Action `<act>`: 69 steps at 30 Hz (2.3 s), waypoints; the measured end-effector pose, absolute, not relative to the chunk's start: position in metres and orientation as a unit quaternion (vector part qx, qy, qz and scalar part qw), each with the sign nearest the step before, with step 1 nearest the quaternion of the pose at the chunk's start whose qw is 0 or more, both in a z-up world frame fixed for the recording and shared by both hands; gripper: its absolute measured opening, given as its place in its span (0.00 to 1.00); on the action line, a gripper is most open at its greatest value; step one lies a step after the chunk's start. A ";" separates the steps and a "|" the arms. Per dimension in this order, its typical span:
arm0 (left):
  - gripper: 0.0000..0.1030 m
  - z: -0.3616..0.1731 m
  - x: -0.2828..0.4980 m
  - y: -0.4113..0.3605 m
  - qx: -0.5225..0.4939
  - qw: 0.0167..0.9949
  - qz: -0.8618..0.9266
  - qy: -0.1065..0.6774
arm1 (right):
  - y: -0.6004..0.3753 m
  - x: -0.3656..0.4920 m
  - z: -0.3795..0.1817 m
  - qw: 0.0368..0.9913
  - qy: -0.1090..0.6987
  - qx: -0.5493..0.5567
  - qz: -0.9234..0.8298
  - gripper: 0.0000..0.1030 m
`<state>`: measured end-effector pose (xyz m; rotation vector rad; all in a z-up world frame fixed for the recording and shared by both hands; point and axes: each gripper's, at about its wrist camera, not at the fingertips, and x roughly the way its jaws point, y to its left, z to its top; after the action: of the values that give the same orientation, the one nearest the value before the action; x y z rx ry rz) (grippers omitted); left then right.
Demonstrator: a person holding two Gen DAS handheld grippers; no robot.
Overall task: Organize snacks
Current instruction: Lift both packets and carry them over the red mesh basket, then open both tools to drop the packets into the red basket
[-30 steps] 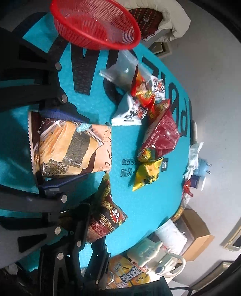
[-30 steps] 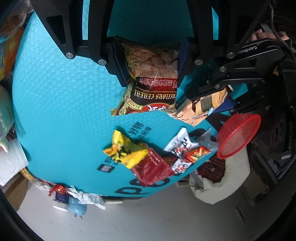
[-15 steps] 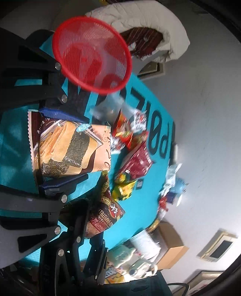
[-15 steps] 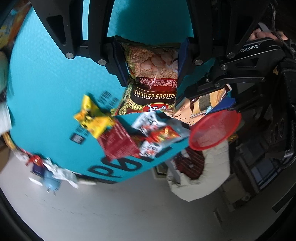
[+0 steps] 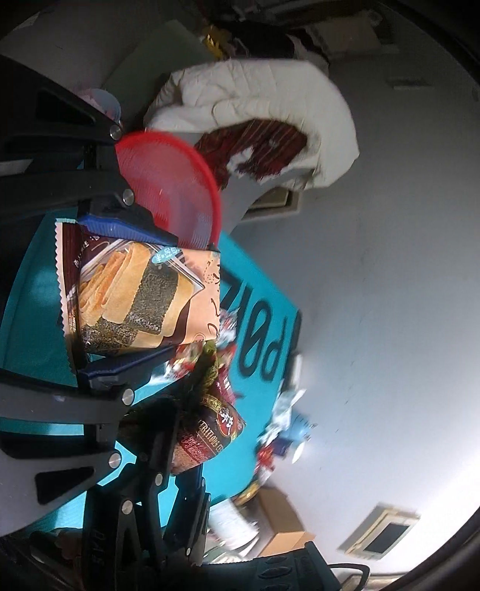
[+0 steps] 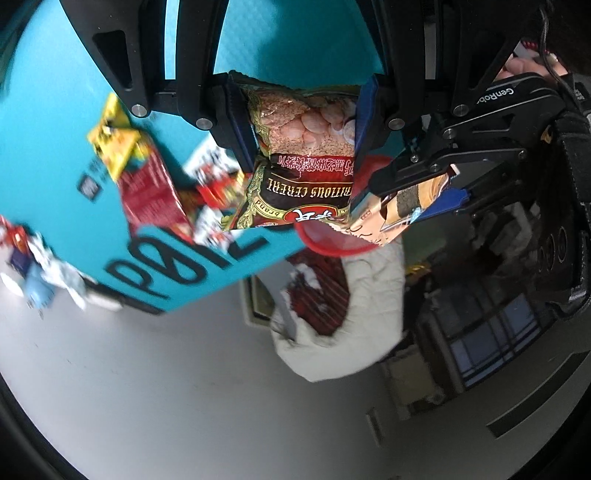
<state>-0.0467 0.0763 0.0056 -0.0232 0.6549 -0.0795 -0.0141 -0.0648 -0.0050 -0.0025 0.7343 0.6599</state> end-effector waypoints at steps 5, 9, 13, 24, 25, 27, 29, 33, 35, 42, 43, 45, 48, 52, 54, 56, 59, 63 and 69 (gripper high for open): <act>0.50 0.021 -0.046 0.096 -0.012 0.954 -0.012 0.300 | -0.040 -0.003 0.009 0.877 0.334 -0.006 0.345 0.47; 0.50 0.030 -0.040 0.112 -0.011 0.958 0.001 0.287 | -0.022 0.009 0.018 0.875 0.325 -0.013 0.358 0.47; 0.50 0.033 -0.030 0.131 -0.013 0.959 0.013 0.282 | -0.006 0.019 0.025 0.875 0.317 -0.022 0.366 0.47; 0.50 0.015 0.014 0.168 -0.011 0.954 0.033 0.298 | 0.035 0.058 0.017 0.869 0.319 -0.044 0.376 0.47; 0.50 0.013 0.018 0.169 -0.012 0.953 0.033 0.300 | 0.037 0.062 0.016 0.869 0.319 -0.046 0.375 0.47; 0.50 0.009 0.026 0.173 -0.016 0.952 0.032 0.304 | 0.043 0.069 0.011 0.868 0.323 -0.051 0.373 0.47; 0.50 0.005 0.033 0.175 -0.017 0.951 0.033 0.308 | 0.045 0.075 0.006 0.867 0.328 -0.053 0.371 0.47; 0.50 -0.008 0.047 0.176 -0.016 0.945 0.036 0.323 | 0.049 0.086 -0.004 0.865 0.338 -0.059 0.366 0.47; 0.50 -0.013 0.052 0.177 -0.016 0.943 0.037 0.330 | 0.049 0.090 -0.010 0.864 0.344 -0.062 0.363 0.47; 0.50 -0.031 0.065 0.177 -0.017 0.935 0.044 0.352 | 0.049 0.105 -0.031 0.856 0.371 -0.063 0.355 0.47; 0.50 -0.033 0.066 0.177 -0.016 0.934 0.046 0.354 | 0.049 0.106 -0.034 0.855 0.373 -0.063 0.354 0.47; 0.50 -0.036 0.068 0.175 -0.012 0.932 0.049 0.358 | 0.050 0.107 -0.038 0.853 0.379 -0.065 0.353 0.47; 0.50 -0.039 0.070 0.175 -0.007 0.930 0.053 0.363 | 0.052 0.108 -0.044 0.851 0.384 -0.069 0.352 0.48; 0.52 -0.041 0.072 0.178 -0.015 0.927 0.057 0.370 | 0.051 0.107 -0.045 0.852 0.386 -0.075 0.345 0.50; 0.67 -0.041 0.072 0.179 -0.017 0.925 0.064 0.374 | 0.050 0.108 -0.045 0.854 0.387 -0.076 0.340 0.55; 0.69 -0.041 0.071 0.180 -0.014 0.925 0.077 0.373 | 0.048 0.107 -0.044 0.853 0.390 -0.073 0.339 0.55; 0.69 -0.041 0.071 0.181 -0.021 0.922 0.075 0.379 | 0.046 0.106 -0.044 0.854 0.392 -0.073 0.335 0.55; 0.69 -0.038 0.068 0.179 -0.024 0.923 0.069 0.379 | 0.044 0.104 -0.040 0.855 0.390 -0.071 0.335 0.55; 0.69 -0.021 0.058 0.171 -0.019 0.929 0.069 0.362 | 0.037 0.097 -0.026 0.863 0.374 -0.069 0.332 0.55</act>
<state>0.0581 0.1708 -0.0205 -0.0398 0.7415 0.1409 0.0970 0.0365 -0.0256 -0.1443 0.7836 0.6969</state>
